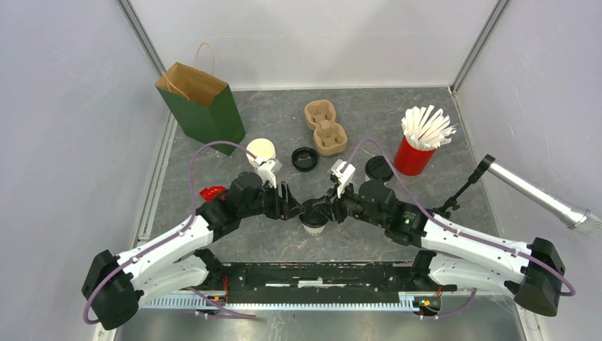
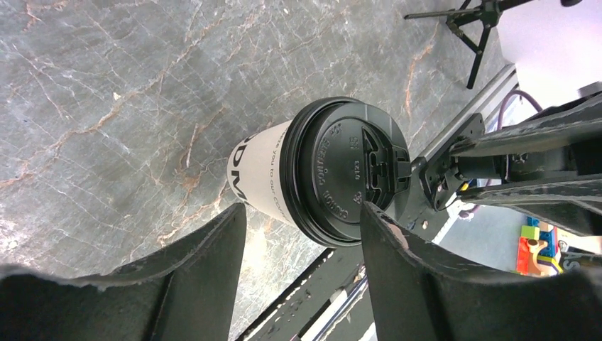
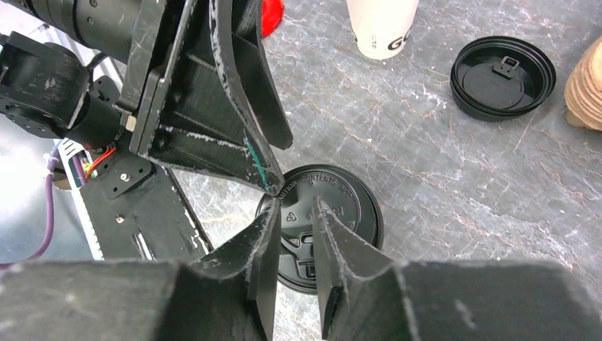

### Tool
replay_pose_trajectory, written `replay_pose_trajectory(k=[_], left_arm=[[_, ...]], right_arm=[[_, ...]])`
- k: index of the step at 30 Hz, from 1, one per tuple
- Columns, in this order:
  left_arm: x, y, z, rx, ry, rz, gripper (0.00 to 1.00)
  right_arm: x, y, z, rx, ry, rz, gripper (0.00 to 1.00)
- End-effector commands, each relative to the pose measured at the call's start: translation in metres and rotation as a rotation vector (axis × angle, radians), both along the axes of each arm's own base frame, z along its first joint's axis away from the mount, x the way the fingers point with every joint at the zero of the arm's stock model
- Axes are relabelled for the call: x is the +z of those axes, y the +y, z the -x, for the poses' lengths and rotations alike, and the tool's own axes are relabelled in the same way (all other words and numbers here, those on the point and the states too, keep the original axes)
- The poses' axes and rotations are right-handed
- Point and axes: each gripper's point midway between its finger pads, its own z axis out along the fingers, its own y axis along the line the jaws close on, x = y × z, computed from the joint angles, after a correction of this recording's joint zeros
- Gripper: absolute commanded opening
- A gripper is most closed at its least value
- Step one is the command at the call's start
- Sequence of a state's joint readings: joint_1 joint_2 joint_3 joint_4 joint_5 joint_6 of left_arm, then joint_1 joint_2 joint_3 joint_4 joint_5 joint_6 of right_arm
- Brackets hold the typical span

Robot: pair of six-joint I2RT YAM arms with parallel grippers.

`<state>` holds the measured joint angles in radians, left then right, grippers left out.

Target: Pack the takeout coffee

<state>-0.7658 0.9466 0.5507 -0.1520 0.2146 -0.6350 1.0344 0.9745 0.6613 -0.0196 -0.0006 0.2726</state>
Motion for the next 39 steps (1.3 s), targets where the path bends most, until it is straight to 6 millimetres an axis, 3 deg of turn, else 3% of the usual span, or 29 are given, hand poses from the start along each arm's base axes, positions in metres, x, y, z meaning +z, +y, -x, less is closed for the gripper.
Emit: replay_pose_trajectory(k=[1, 6, 11, 22, 28, 39], left_arm=[[0.018, 0.0, -0.011, 0.082, -0.011, 0.082, 0.64], [0.018, -0.006, -0.003, 0.085, 0.032, 0.193, 0.62], [0.006, -0.003, -0.001, 0.099, 0.045, 0.179, 0.63], [-0.006, -0.012, 0.003, 0.074, 0.082, 0.235, 0.63], [-0.006, -0.012, 0.002, 0.076, 0.076, 0.243, 0.63], [-0.061, 0.008, 0.001, 0.163, 0.153, 0.07, 0.49]], right_arm=[[0.018, 0.009, 0.005, 0.04, -0.044, -0.12, 0.27], [-0.007, 0.008, 0.004, 0.034, -0.016, -0.057, 0.25], [-0.021, 0.015, 0.008, 0.077, 0.009, -0.035, 0.22], [-0.065, 0.006, 0.009, 0.07, 0.034, 0.025, 0.18], [-0.079, -0.002, 0.011, 0.054, 0.044, 0.047, 0.18], [-0.1, -0.015, 0.016, 0.038, 0.064, 0.066, 0.18]])
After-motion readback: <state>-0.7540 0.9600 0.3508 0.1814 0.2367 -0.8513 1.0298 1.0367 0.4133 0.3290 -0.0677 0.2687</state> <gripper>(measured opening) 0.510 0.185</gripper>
